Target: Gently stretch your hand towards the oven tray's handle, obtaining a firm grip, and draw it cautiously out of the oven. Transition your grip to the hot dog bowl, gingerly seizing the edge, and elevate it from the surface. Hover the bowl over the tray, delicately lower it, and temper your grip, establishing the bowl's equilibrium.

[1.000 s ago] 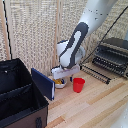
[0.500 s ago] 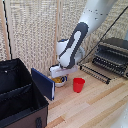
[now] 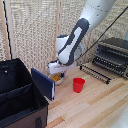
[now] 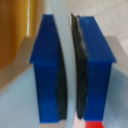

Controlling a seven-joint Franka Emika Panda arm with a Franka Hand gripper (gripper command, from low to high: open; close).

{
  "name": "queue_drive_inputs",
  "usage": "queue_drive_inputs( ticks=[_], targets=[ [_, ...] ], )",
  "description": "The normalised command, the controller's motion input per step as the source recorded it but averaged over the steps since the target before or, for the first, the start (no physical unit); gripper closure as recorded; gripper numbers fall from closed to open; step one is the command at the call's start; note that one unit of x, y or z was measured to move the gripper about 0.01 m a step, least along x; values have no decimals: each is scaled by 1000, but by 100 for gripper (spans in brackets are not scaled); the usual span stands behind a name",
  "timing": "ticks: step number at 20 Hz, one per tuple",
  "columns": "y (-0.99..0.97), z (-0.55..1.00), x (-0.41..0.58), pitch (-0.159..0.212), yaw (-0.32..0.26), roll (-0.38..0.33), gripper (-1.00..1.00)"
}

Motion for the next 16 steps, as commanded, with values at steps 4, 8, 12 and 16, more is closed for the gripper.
queue_drive_inputs(
  ticks=[4,8,12,16],
  targets=[
    [2,741,173,9,-53,0,100],
    [-1,889,246,22,-111,0,100],
    [-69,966,299,24,-162,-17,100],
    [-159,910,301,53,-210,-34,100]
  ],
)
